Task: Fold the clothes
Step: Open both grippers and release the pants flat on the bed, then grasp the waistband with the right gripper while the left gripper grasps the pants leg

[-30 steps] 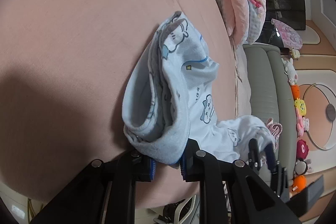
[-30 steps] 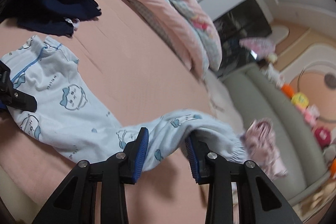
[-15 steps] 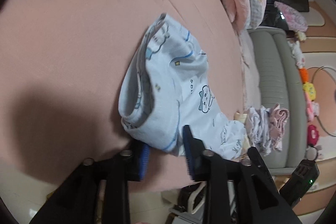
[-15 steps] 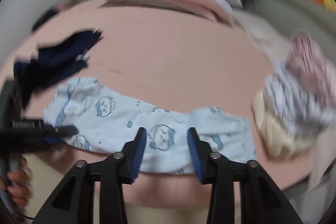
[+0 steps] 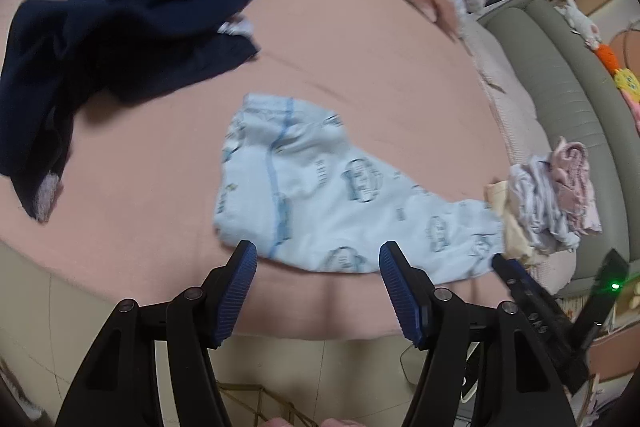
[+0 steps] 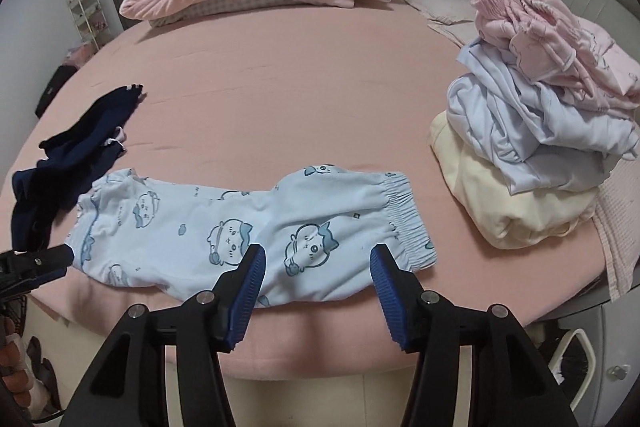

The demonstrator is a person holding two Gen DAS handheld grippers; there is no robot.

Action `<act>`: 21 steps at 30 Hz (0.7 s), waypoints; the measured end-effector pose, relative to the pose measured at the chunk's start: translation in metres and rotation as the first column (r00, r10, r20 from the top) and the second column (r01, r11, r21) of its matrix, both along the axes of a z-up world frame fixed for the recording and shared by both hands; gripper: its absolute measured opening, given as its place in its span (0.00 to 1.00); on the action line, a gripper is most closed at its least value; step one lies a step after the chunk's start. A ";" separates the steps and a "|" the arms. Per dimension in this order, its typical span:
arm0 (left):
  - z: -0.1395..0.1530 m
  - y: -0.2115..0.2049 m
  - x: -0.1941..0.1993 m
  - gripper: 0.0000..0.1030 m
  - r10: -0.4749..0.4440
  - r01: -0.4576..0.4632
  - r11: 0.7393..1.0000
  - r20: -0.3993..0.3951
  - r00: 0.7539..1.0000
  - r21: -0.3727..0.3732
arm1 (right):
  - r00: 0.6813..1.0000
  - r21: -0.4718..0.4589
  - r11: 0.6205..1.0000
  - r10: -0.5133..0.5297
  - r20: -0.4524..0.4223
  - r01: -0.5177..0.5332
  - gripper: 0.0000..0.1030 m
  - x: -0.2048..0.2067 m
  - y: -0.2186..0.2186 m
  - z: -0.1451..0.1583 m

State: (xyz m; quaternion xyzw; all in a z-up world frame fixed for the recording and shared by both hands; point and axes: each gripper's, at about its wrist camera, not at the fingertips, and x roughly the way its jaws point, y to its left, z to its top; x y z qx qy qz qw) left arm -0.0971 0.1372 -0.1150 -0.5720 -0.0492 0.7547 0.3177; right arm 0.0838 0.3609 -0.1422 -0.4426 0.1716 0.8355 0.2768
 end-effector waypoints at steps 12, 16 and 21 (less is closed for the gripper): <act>0.005 0.088 0.064 0.60 -0.328 0.179 0.923 -0.455 0.828 -0.339 | 0.982 -0.356 0.933 -0.118 -0.147 0.059 0.57 0.032 0.040 -0.018; -0.005 0.111 0.085 0.60 -0.426 0.255 0.885 -0.459 0.780 -0.389 | 0.962 -0.462 0.881 -0.203 -0.181 0.099 0.63 0.046 0.053 -0.031; -0.012 0.124 0.105 0.60 -0.520 0.305 0.836 -0.483 0.704 -0.456 | 0.942 -0.563 0.816 -0.280 -0.186 0.131 0.63 0.056 0.065 -0.049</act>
